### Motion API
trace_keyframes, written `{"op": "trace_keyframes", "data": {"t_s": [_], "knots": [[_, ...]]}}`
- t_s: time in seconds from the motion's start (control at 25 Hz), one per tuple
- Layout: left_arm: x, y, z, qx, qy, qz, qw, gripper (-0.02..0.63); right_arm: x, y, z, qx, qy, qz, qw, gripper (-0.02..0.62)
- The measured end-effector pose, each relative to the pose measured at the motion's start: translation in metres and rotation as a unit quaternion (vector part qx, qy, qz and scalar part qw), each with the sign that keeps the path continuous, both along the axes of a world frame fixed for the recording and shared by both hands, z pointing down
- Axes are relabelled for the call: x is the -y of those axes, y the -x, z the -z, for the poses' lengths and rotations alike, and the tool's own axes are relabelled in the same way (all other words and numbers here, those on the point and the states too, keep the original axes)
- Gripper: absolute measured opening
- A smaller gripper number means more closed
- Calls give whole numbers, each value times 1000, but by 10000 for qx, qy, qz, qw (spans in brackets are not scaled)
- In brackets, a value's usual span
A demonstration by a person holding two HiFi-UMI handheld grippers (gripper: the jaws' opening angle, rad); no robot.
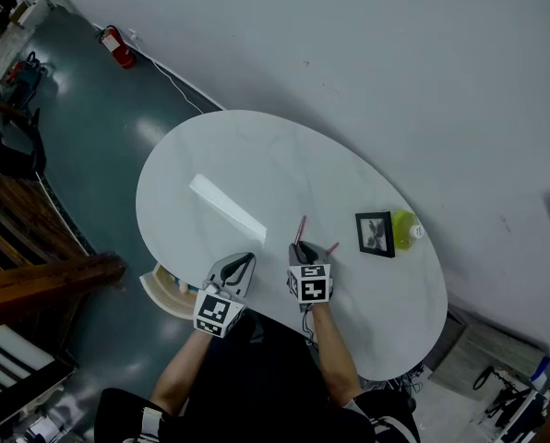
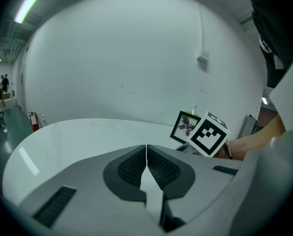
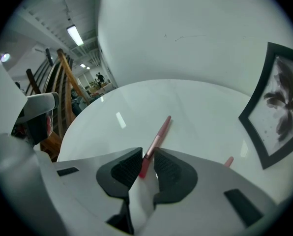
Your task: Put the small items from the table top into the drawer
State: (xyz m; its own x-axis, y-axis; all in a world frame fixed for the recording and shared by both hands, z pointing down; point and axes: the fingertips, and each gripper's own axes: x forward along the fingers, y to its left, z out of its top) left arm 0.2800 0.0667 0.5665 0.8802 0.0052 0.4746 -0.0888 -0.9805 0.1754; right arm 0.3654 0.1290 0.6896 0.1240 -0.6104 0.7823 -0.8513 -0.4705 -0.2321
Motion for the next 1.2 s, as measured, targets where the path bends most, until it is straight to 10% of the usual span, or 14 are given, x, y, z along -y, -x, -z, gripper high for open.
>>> {"op": "trace_keyframes", "data": {"t_s": [1.2], "knots": [[22,107,68,-476,-455,900,9938,21,43,83,129,-738,-1057,806,9884,64]]}}
